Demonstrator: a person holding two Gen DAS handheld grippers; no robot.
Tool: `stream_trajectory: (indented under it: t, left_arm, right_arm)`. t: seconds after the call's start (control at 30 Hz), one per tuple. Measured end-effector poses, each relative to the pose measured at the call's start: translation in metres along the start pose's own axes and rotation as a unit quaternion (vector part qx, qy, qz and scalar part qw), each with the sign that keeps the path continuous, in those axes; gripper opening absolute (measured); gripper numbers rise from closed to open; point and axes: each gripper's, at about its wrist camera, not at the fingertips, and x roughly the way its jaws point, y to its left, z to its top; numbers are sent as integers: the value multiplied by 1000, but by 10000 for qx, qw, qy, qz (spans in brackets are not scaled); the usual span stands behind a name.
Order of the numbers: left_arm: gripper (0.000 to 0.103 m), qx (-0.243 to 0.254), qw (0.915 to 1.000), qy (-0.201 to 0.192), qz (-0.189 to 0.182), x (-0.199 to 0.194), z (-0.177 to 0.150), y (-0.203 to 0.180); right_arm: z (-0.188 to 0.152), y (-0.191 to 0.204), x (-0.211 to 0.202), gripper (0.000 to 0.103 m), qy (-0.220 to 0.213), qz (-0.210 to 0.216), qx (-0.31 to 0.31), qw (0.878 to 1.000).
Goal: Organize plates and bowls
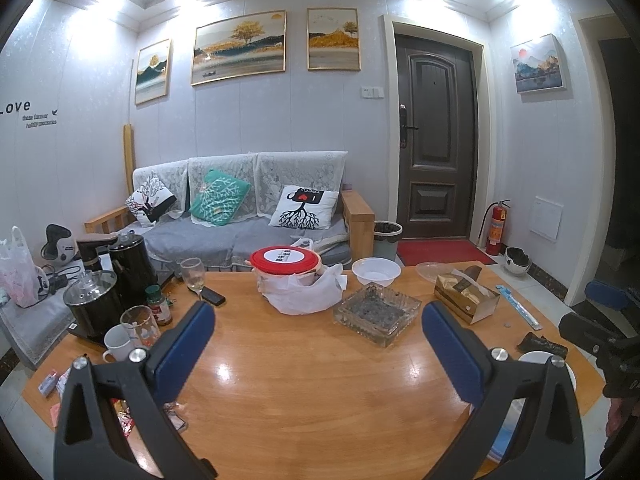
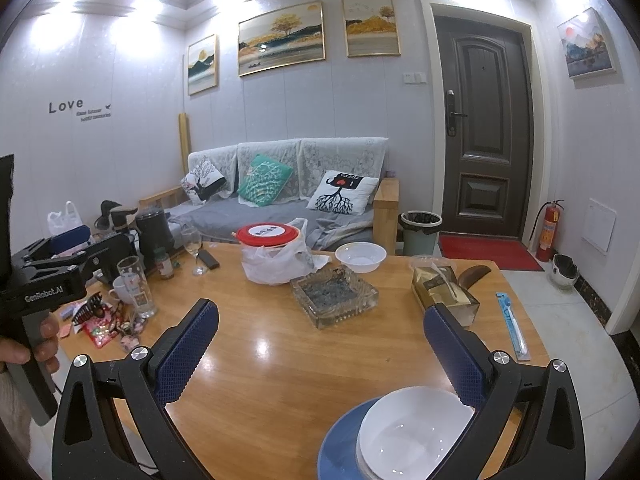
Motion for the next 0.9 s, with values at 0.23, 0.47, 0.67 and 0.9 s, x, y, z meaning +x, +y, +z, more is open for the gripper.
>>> stream_trajectory:
  t: [0.23,0.47,0.67,0.9]
  left_arm:
    - [103,-2,10000,-9,-2,-1,1,-1]
    - [103,-7,10000,-9,-14,-1,2,-2]
    - [103,-11,10000,-7,-12,-2,1,-2]
    - [103,-2,10000,12,-78,-1,2,-7]
  right_arm:
    - [0,0,0,102,6,7,14,10000]
    - [-1,0,0,102,-2,-2,8,10000]
    - [-1,0,0,102,1,-6,6,10000]
    - [0,1,0,102,4,-9,9,10000]
